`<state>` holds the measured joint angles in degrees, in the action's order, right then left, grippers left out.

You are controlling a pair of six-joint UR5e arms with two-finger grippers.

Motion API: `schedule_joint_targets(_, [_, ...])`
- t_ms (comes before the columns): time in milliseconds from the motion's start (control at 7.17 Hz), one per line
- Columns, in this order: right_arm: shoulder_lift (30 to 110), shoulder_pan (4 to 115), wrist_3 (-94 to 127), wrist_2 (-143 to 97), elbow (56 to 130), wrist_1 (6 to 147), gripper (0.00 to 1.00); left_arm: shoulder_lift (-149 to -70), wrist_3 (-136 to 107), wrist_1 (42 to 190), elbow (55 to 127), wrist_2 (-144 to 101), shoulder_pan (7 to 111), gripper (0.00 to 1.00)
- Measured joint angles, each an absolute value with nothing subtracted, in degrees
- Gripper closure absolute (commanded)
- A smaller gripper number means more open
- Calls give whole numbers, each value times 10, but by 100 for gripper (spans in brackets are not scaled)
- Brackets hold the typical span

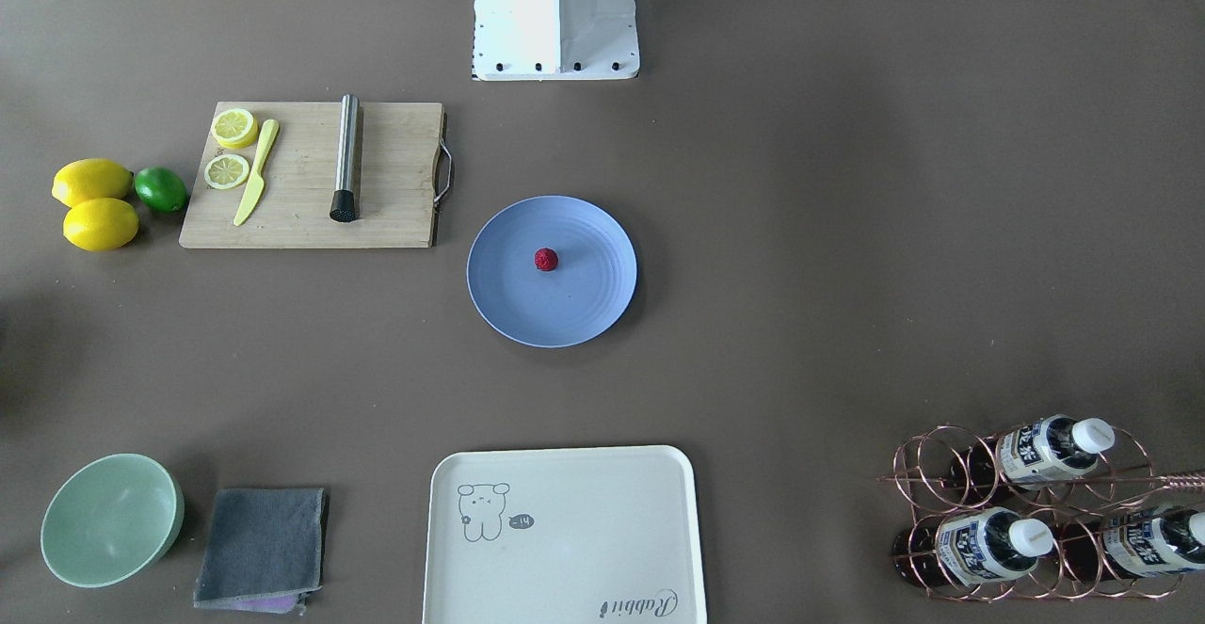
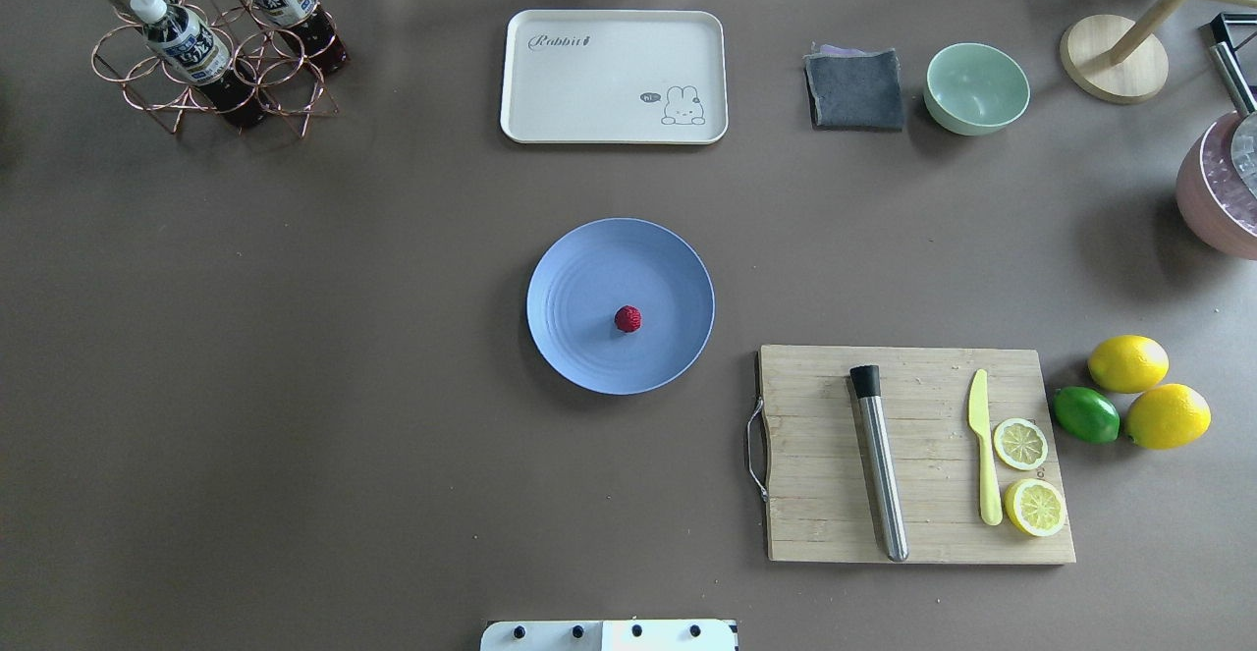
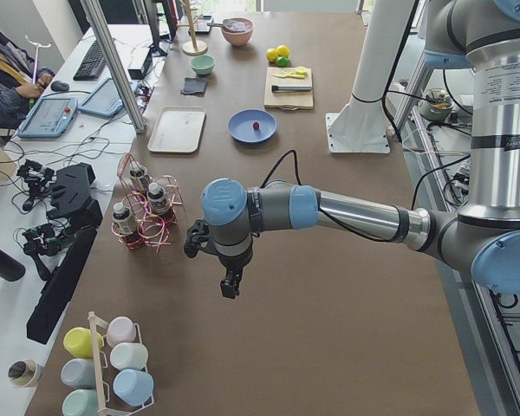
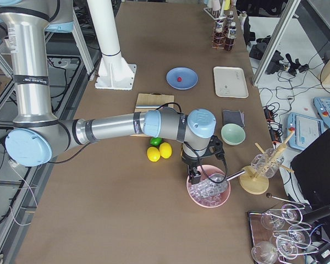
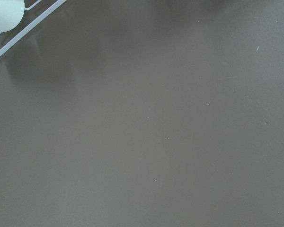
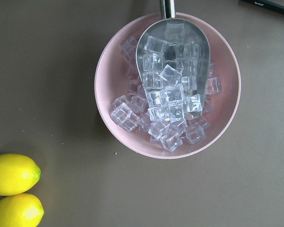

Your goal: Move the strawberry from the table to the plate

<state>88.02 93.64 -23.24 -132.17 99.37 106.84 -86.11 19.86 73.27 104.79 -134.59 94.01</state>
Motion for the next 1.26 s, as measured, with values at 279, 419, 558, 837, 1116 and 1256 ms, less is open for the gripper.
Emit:
schedule_joint_targets(279, [887, 938, -234, -1318, 997, 1068, 0, -855, 196, 734, 1049, -1344, 941, 3])
schedule_joint_targets(419, [890, 938, -234, -1319, 999, 1068, 0, -855, 195, 734, 1052, -1344, 941, 3])
schedule_joint_targets(558, [892, 938, -234, -1320, 1000, 1068, 0, -855, 195, 733, 1054, -1343, 941, 3])
schedule_joint_targets(837, [893, 939, -233, -1320, 1002, 1068, 0, -856, 194, 732, 1057, -1342, 941, 3])
schedule_joint_targets(1116, [894, 939, -232, -1321, 1004, 1068, 0, -857, 194, 732, 1058, -1342, 941, 3])
schedule_joint_targets(1256, [895, 939, -231, -1323, 1005, 1068, 0, -857, 193, 732, 1059, -1342, 941, 3])
